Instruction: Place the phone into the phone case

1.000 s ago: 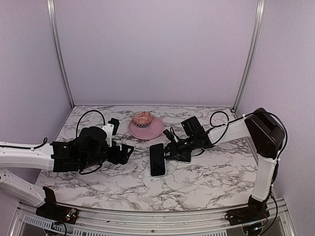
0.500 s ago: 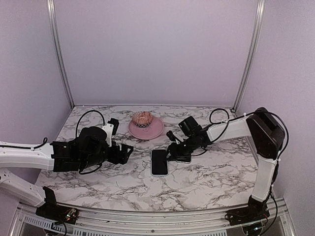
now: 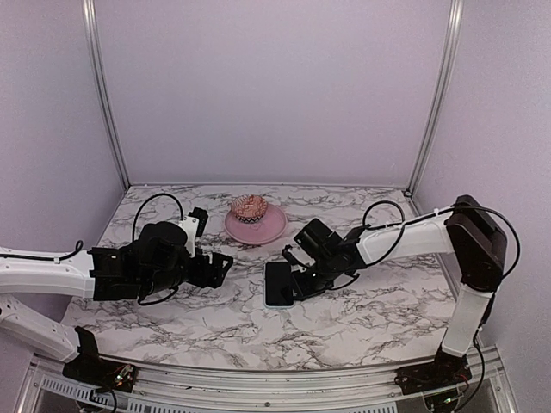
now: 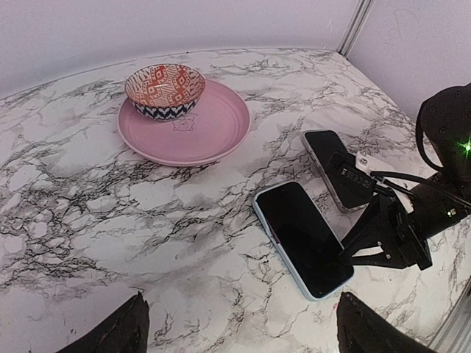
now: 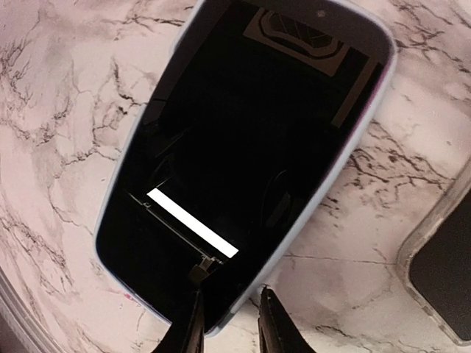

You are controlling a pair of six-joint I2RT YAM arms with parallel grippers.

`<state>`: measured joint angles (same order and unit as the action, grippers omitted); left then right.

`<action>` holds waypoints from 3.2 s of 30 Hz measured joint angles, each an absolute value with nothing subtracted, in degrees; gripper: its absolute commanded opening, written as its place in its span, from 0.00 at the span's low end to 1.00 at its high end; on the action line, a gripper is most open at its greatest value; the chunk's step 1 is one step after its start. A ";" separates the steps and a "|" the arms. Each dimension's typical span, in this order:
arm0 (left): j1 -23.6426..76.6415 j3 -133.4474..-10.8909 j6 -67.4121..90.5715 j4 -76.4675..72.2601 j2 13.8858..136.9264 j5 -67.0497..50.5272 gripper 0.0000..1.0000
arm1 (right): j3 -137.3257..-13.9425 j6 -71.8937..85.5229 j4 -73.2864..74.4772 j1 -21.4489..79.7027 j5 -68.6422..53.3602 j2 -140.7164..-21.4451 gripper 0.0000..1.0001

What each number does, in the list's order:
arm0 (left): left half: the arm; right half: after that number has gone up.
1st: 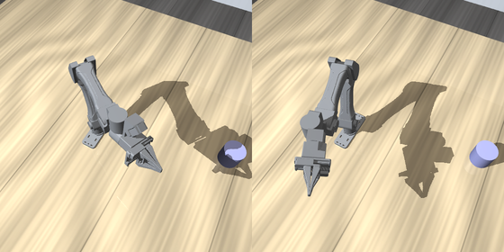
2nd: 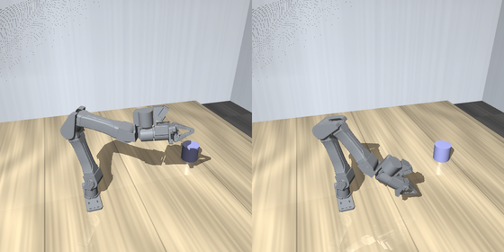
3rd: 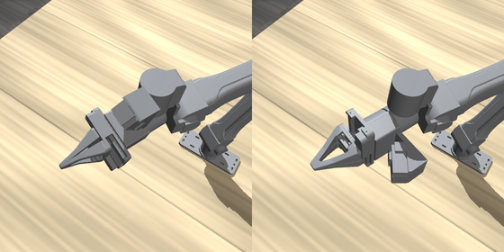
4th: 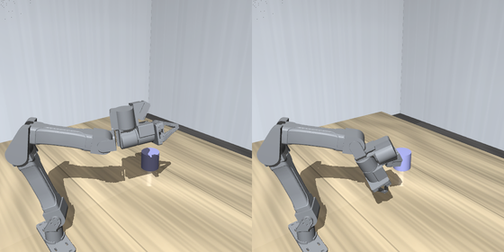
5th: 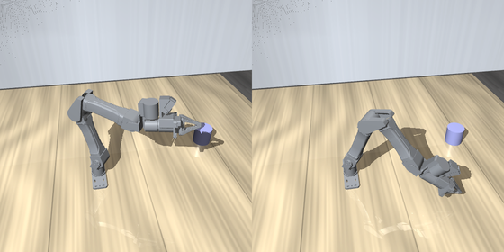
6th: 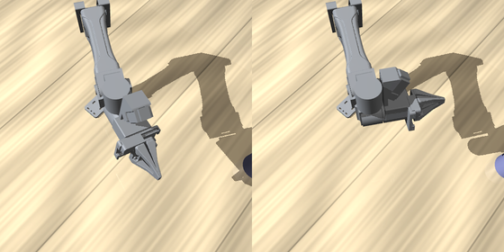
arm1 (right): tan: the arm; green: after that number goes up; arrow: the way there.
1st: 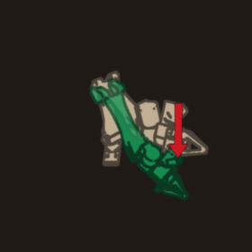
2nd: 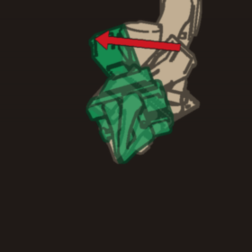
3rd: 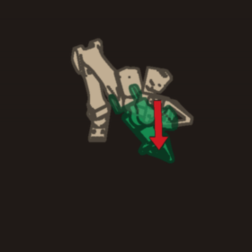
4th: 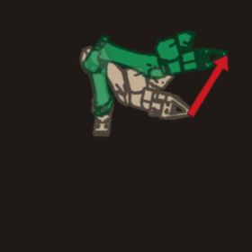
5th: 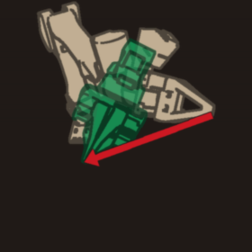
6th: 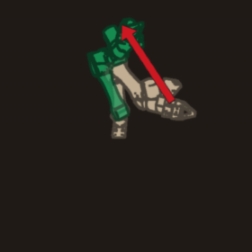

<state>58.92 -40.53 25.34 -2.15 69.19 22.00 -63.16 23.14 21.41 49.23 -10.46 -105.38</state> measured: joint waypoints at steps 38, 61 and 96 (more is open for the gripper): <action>58.85 -40.53 25.28 -1.58 70.46 21.17 0.89 | -69.43 22.98 27.97 37.32 7.05 -109.36 0.67; 58.81 -39.42 25.08 -1.63 68.42 20.27 0.90 | -59.64 39.59 23.07 46.13 10.66 -102.35 0.65; 48.90 -39.29 25.02 1.83 68.03 19.64 0.94 | -62.02 28.40 18.74 39.44 3.09 -93.97 0.99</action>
